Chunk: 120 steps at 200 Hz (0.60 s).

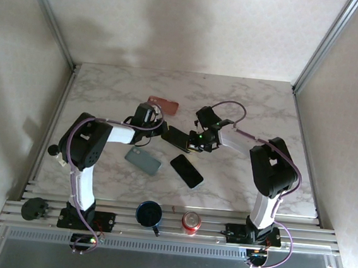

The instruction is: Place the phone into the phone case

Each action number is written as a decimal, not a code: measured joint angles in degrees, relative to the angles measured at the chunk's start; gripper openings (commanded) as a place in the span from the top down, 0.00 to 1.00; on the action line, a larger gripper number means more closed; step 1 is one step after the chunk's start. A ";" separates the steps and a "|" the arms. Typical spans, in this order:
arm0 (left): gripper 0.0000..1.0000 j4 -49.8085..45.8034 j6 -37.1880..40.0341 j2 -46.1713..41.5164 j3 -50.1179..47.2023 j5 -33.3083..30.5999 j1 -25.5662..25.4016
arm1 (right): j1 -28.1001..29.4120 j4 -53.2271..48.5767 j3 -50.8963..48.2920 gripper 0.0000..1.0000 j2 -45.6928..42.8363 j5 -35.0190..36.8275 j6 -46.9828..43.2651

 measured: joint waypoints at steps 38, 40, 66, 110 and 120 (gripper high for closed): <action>1.00 0.04 0.00 0.00 0.00 0.00 0.00 | 0.33 -0.04 0.61 0.99 1.40 0.11 0.00; 1.00 0.04 0.00 0.00 0.00 0.00 0.00 | 0.37 -0.04 0.61 0.99 1.44 0.13 0.00; 1.00 0.04 0.00 0.00 -0.02 -0.02 0.00 | 0.55 -0.11 0.61 0.99 1.57 0.22 -0.02; 1.00 0.04 -0.02 0.00 -0.02 -0.02 0.00 | 0.63 -0.22 0.61 0.99 1.57 0.59 -0.02; 1.00 0.04 -0.02 0.00 -0.02 0.00 0.00 | 0.63 -0.24 0.61 0.99 1.57 0.61 -0.02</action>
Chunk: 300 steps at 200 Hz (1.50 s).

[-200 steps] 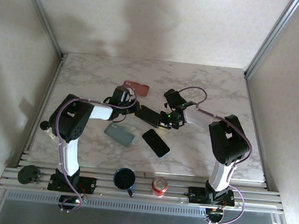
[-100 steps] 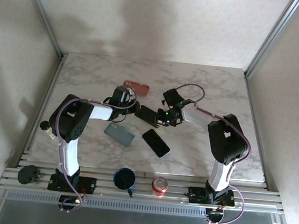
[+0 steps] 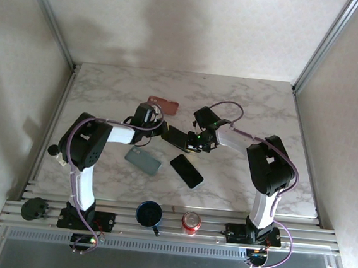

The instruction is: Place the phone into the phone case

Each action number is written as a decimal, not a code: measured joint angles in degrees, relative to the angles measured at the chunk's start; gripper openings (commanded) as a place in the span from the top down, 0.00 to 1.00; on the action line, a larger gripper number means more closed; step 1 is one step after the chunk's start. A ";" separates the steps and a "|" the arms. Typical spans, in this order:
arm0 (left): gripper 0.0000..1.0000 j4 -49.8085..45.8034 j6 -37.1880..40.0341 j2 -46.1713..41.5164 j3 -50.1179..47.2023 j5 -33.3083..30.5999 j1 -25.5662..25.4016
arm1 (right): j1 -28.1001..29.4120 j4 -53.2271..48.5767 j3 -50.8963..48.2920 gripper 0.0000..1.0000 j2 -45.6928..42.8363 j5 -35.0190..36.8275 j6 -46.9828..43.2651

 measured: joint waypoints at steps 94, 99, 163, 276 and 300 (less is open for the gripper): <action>1.00 0.44 -0.17 0.00 -0.24 -0.02 0.00 | 0.00 -0.20 -0.87 0.99 0.00 0.02 0.00; 1.00 0.52 -0.17 0.00 -0.28 -0.02 0.00 | 0.00 -0.20 -0.92 0.99 0.02 0.02 0.00; 1.00 0.59 -0.17 0.00 -0.31 -0.02 0.00 | 0.00 -0.20 -0.50 0.99 1.18 -0.37 0.00; 1.00 0.83 -0.15 0.00 -0.26 -0.24 -0.02 | 0.52 -1.92 1.95 1.00 4.72 -0.11 0.00; 1.00 0.87 -0.15 0.00 -0.31 -0.24 -0.02 | 0.66 -1.95 1.95 1.00 4.70 0.11 0.04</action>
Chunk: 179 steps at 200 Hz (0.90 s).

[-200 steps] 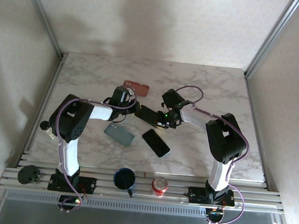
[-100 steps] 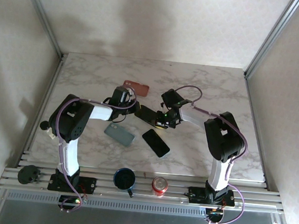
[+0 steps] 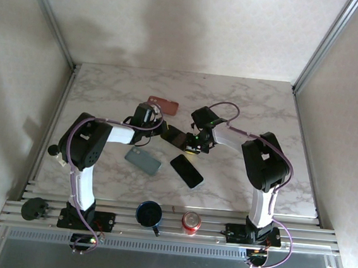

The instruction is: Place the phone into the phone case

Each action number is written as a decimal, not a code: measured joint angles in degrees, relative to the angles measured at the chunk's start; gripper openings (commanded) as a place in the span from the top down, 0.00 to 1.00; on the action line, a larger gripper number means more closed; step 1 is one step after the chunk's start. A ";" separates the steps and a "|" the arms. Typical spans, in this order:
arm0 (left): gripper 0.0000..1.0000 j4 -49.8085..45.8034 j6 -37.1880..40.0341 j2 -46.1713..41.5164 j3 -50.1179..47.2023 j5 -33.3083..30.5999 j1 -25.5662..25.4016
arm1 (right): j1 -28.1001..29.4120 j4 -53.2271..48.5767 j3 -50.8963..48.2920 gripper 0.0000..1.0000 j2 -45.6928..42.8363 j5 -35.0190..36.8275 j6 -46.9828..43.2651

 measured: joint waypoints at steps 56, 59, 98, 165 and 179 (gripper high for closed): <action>1.00 -0.72 0.00 1.03 1.95 -0.28 0.02 | 0.76 0.94 0.13 1.00 -1.07 -0.33 2.36; 1.00 -0.90 0.00 1.16 2.16 -0.33 0.02 | 0.90 0.92 0.20 1.00 -1.07 -0.33 2.49; 1.00 -2.67 0.00 2.10 4.20 -0.42 0.00 | 2.36 -0.39 3.50 0.97 -1.05 -0.15 2.54; 1.00 -3.43 0.00 3.30 6.14 -0.66 -0.15 | -2.25 -1.03 9.31 0.96 -2.40 -0.13 0.28; 1.00 -3.50 0.00 3.23 6.14 -0.76 -0.15 | -3.76 -1.51 9.31 0.97 -2.69 -0.11 -0.50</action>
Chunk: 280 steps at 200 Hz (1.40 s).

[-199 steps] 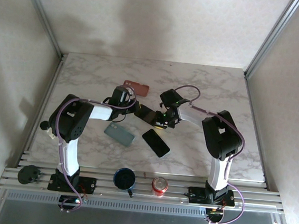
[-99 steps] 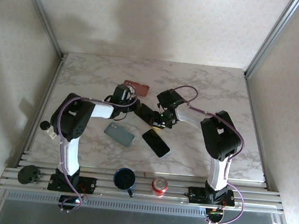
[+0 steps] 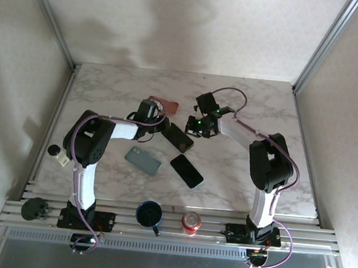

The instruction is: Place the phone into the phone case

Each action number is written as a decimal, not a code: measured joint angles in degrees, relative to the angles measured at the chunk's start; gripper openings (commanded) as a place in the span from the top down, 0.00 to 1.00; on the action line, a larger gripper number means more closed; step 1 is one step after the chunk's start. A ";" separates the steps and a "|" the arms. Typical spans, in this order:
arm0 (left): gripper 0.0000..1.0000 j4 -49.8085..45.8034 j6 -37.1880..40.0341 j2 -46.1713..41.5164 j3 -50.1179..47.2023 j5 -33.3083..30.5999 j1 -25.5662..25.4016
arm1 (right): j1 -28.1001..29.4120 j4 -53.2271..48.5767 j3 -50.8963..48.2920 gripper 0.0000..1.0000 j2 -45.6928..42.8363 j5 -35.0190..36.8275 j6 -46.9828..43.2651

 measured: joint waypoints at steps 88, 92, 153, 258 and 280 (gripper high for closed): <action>1.00 -2.32 0.00 -1.86 -1.14 -0.98 0.07 | -1.84 -1.84 -0.07 0.98 2.32 0.22 -2.82; 1.00 -2.36 0.00 -2.03 -1.33 -0.98 0.07 | -1.84 -1.86 -0.13 0.98 2.58 0.24 -2.82; 1.00 -3.56 0.00 -4.63 -4.35 -0.98 0.07 | -1.84 -1.62 -1.22 0.98 4.09 0.22 -2.78; 1.00 -1.88 0.00 -5.05 -5.88 -0.92 0.04 | -2.08 0.44 -3.04 0.99 4.85 -0.61 -2.67; 1.00 -1.31 -0.02 -5.05 -6.19 -0.92 0.04 | -2.12 1.16 -3.58 0.99 4.79 -0.92 -2.49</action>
